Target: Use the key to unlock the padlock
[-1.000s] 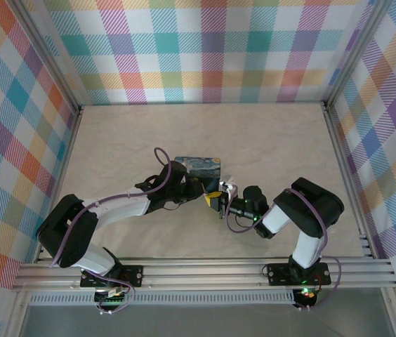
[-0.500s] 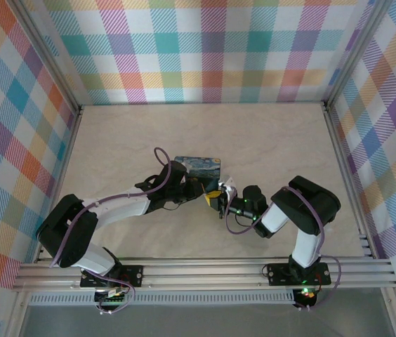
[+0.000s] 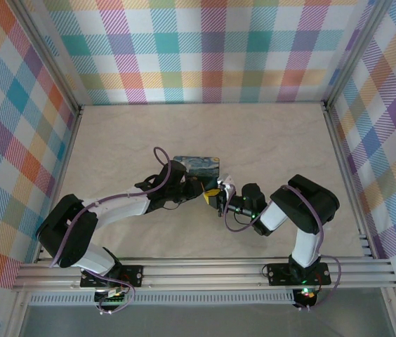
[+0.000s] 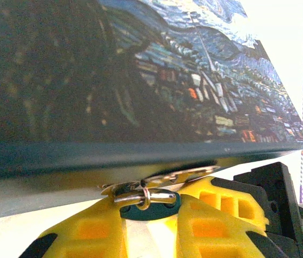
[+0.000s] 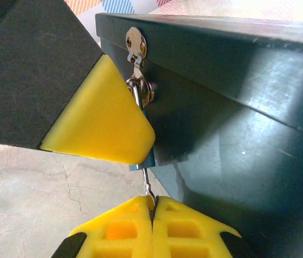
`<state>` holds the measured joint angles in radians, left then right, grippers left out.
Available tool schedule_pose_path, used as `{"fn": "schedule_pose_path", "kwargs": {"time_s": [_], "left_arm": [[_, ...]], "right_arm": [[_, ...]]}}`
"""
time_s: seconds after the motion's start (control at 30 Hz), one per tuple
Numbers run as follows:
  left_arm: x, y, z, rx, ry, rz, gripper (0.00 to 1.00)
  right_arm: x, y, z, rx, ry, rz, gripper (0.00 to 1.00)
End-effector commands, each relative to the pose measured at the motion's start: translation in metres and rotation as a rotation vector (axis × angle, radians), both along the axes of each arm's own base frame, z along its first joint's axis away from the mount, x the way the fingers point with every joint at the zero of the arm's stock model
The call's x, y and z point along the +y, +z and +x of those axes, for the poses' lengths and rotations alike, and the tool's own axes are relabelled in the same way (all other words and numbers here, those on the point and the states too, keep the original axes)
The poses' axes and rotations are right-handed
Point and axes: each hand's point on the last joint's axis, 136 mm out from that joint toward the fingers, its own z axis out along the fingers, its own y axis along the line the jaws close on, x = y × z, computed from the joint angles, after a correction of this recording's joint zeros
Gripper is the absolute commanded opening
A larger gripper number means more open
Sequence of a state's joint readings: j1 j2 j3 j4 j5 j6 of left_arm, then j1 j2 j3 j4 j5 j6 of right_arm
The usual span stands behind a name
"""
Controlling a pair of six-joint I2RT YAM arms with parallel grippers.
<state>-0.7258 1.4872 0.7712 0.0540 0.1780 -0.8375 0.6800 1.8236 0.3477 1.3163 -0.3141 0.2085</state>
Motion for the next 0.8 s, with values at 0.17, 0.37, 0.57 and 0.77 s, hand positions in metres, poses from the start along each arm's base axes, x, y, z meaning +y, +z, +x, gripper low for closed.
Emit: {"fn": "schedule_pose_path", "kwargs": {"time_s": [0.17,0.37,0.57,0.77], "left_arm": [[-0.021,0.010,-0.008,0.007,-0.091,-0.059,0.18],[-0.022,0.005,-0.008,0.018,-0.092,-0.062,0.17],[-0.022,0.007,-0.009,0.016,-0.091,-0.068,0.17],[-0.021,0.009,-0.010,0.015,-0.093,-0.071,0.17]], "right_arm": [[0.016,0.051,0.019,-0.097,0.005,0.140,0.00],[0.016,0.059,0.021,-0.115,-0.002,0.148,0.00],[0.020,0.065,0.025,-0.141,0.005,0.144,0.00],[0.021,0.064,0.028,-0.178,0.002,0.118,0.00]]}}
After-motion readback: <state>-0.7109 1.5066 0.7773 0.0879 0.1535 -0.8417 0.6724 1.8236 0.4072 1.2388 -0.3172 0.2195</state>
